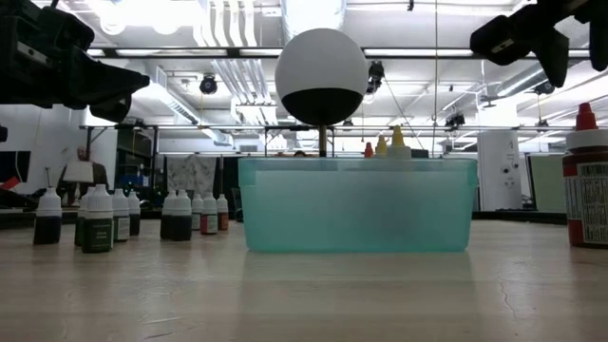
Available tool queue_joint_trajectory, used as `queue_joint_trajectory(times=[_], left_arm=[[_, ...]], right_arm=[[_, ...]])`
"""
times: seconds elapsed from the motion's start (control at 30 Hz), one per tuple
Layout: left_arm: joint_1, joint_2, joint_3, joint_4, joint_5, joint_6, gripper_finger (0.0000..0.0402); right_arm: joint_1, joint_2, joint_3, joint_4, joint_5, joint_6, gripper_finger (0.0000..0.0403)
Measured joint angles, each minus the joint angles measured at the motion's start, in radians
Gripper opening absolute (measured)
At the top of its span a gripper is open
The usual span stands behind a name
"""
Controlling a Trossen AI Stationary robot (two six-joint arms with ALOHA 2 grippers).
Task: Pick & Place food coloring
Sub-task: Put the large red food coloring bottle into the green bin
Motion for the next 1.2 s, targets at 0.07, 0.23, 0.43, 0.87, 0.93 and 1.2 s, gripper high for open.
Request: queue_joint_trajectory(times=[0.07, 0.23, 0.43, 0.87, 0.93, 1.2], left_arm=[[0.0, 0.0, 0.0, 0.0, 0.0, 0.0, 0.0], [0.0, 0.0, 0.0, 0.0, 0.0, 0.0, 0.0], [0.0, 0.0, 0.0, 0.0, 0.0, 0.0, 0.0], [0.0, 0.0, 0.0, 0.0, 0.0, 0.0, 0.0], [0.0, 0.0, 0.0, 0.0, 0.0, 0.0, 0.0], [0.0, 0.0, 0.0, 0.0, 0.0, 0.0, 0.0]], right_arm=[[0.0, 0.0, -0.002, 0.0, 0.0, 0.0, 0.0162], [-0.003, 0.0, -0.008, -0.004, 0.0, 0.002, 0.0205], [-0.003, 0.0, -0.011, -0.004, 0.0, -0.003, 0.0236], [-0.003, 0.032, -0.014, 0.015, 0.001, -0.032, 0.0276], [-0.003, 0.048, -0.015, 0.018, 0.001, -0.046, 0.0281], [-0.003, 0.068, -0.049, 0.086, 0.001, -0.075, 0.0295]])
